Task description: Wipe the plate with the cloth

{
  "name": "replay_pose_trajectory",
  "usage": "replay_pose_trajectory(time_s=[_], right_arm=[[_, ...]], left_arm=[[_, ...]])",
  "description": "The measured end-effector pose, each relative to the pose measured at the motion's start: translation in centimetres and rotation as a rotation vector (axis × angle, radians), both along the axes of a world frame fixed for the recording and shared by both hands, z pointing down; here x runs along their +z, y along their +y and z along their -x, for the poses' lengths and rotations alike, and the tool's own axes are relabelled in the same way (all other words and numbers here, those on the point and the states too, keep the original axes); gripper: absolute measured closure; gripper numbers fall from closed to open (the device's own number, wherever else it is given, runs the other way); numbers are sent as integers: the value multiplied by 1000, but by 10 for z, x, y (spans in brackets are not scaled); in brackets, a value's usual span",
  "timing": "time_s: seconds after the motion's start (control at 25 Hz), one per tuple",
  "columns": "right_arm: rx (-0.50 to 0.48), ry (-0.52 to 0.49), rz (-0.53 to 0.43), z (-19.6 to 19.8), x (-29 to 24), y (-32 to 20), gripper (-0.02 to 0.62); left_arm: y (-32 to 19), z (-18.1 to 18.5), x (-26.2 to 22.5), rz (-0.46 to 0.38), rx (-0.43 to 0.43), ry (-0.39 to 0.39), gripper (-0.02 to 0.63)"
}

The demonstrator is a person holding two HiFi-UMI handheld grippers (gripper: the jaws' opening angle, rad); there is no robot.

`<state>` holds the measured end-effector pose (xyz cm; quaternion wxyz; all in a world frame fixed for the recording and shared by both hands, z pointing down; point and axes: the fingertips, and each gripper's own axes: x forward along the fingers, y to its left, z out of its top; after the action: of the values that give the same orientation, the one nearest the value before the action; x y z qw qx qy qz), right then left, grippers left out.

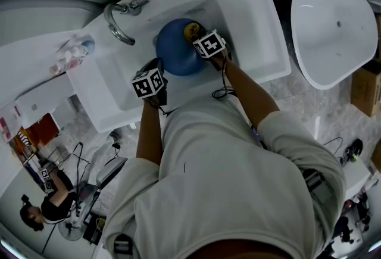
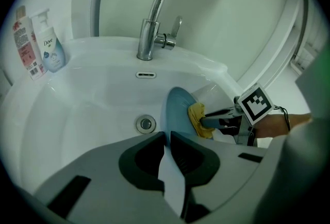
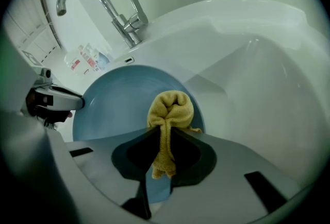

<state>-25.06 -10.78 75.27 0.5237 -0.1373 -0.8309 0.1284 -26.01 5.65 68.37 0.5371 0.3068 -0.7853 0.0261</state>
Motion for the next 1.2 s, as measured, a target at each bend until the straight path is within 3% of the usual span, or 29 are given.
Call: replay_pose_trajectory(time_s=[0.36, 0.6, 1.2], right_arm=[[-85, -152, 79, 30, -30, 47, 535], [-240, -211, 117, 20, -48, 90, 535], [-595, -174, 129, -44, -45, 141, 535]], left_arm=[[-1, 0, -1, 0, -2, -2, 555], [1, -1, 0, -4, -18, 12, 555], [9, -3, 5, 3, -47, 40, 557]])
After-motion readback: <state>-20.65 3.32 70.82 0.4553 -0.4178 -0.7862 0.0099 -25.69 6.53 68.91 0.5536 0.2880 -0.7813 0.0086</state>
